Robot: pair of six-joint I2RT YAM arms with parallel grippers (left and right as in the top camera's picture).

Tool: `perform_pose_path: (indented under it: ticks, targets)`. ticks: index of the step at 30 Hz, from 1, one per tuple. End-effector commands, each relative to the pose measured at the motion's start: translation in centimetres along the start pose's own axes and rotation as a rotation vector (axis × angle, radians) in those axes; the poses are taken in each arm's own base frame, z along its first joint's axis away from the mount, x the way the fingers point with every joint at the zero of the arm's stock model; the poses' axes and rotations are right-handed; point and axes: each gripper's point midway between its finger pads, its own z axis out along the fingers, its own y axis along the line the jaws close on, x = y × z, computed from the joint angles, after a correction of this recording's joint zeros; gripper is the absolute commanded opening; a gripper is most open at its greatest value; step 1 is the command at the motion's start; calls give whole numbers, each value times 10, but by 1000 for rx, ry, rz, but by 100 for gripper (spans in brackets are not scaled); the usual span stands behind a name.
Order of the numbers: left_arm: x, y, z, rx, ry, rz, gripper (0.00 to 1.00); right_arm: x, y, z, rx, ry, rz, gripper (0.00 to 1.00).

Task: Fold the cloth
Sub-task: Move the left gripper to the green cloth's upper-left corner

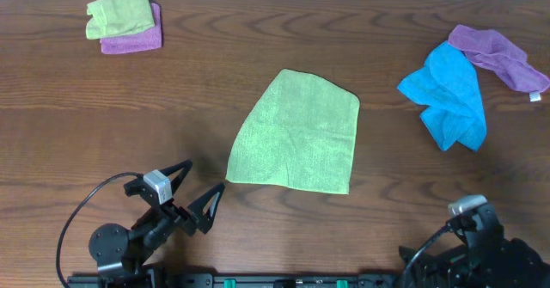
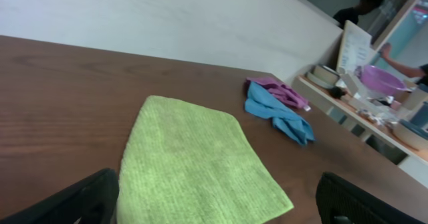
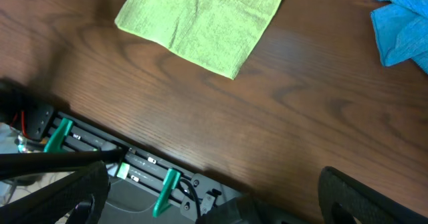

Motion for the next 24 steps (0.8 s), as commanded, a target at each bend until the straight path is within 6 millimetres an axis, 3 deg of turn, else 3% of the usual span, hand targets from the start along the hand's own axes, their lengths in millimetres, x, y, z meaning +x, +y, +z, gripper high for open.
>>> perform_pose_path:
  ticks: [1,5,6,8,10,11,14,16,19,24]
  targets:
    - [5,-5,0,36,14,-36,95,-2,2,2,-6,-3,10,99]
    - [5,-3,0,29,17,-126,100,-7,0,1,7,-26,13,99]
    - [7,-3,0,27,21,-137,90,-7,-1,1,12,-29,13,99]
    - [12,2,0,6,37,-177,85,-7,-2,2,17,-32,13,99]
    - [16,7,0,-27,41,-240,86,-8,-2,2,19,-34,13,99]
    - [15,11,0,-45,33,-289,91,-8,-2,2,21,-35,14,99]
    - [-2,18,-1,-85,-46,-363,97,-11,-4,1,35,-52,15,99]
    - [-29,2,-1,-12,-123,-247,95,-20,-6,1,47,-92,23,99]
    - [-52,-15,-1,59,-191,-183,96,-31,-4,-1,47,-140,34,99]
    - [-47,4,22,19,-114,-255,95,-42,-4,-2,52,-190,47,99]
